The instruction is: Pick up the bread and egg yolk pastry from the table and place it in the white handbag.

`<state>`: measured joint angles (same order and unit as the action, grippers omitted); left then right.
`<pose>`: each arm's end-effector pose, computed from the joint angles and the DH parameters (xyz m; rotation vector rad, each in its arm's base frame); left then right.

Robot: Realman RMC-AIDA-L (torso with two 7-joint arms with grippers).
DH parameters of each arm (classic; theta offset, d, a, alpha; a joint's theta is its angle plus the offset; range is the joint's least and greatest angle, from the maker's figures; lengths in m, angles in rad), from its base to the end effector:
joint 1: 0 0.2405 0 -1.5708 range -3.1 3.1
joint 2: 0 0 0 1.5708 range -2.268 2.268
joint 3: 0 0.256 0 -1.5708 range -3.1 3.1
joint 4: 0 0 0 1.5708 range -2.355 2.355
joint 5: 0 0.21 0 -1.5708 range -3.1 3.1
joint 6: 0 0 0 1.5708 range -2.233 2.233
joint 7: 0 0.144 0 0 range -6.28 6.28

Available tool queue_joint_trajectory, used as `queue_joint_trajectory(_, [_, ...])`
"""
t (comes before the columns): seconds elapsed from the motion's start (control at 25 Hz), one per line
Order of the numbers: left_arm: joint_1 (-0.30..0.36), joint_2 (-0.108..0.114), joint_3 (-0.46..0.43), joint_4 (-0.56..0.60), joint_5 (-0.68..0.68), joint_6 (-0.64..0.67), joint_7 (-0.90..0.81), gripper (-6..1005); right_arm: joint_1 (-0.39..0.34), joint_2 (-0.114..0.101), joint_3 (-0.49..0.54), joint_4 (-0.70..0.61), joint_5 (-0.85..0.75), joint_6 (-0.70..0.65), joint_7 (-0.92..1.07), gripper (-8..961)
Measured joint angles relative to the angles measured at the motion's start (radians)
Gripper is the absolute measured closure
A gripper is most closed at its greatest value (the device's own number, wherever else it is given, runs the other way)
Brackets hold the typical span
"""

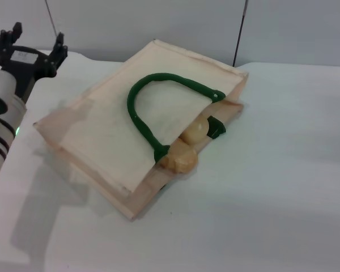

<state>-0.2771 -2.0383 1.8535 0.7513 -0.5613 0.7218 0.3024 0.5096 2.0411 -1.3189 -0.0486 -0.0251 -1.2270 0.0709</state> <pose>-0.2835 0.3709 0.0198 -1.5543 -0.3626 -0.5004 0.3380 0.3540 0.0404 -1.5014 0.3367 0.5825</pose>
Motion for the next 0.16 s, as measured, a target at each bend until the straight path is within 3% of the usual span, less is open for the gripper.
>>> queue_joint_trajectory(0.16, [-0.004, 0.000, 0.004, -0.016, -0.016, 0.017, -0.001, 156, 0.001, -0.003, 0.008, 0.016, 0.001, -0.015, 0.023, 185])
